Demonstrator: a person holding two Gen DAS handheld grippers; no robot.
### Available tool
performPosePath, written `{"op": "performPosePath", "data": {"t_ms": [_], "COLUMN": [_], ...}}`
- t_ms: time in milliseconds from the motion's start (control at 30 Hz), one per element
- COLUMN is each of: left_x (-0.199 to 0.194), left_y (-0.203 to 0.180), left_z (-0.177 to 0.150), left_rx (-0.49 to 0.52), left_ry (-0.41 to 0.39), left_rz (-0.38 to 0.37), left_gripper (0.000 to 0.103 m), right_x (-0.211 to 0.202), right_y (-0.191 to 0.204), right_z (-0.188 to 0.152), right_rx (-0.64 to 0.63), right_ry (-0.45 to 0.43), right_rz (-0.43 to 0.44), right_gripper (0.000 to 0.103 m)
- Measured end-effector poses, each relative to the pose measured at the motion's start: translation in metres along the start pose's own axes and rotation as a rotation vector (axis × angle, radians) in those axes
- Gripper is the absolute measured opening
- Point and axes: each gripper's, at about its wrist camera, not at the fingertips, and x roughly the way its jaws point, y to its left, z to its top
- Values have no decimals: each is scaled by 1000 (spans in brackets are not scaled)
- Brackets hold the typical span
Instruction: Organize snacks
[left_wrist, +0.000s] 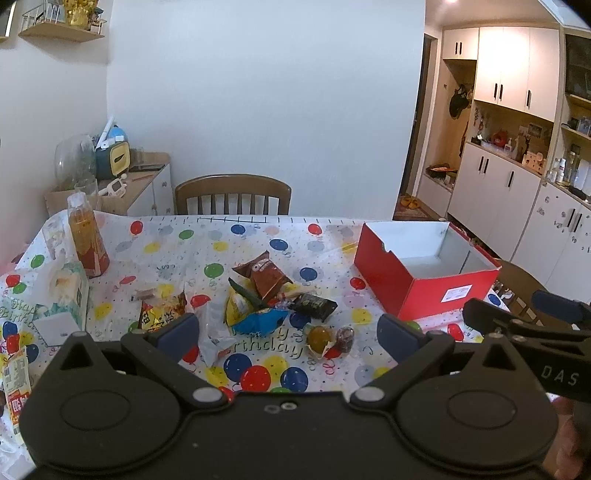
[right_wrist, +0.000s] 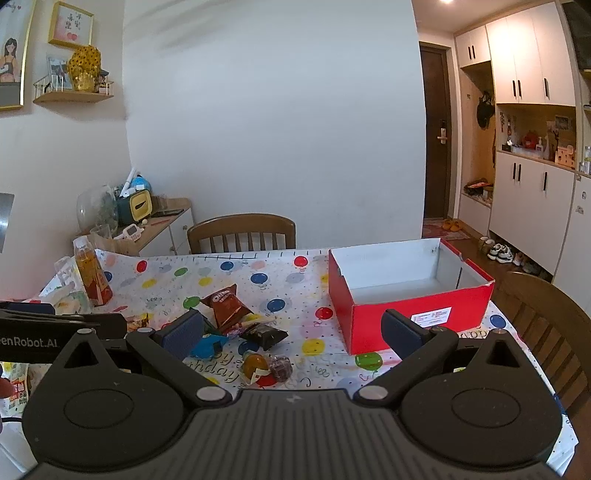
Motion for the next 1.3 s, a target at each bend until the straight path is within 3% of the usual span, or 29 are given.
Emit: {"op": "performPosePath", "data": {"t_ms": [833, 1300], "left_x": [-5, 35], "left_y": [8, 12], "left_z": [1, -1], "left_rx": [-5, -44], "left_ry": [-28, 67], "left_rz": [-4, -9], "left_gripper": [103, 103], "right_x": [-1, 41], "right_y": [11, -2], "right_z": [1, 2], "right_rx": [-21, -56], "right_ry": [-28, 43], "right_rz": [15, 28], "right_gripper": [103, 103]}}
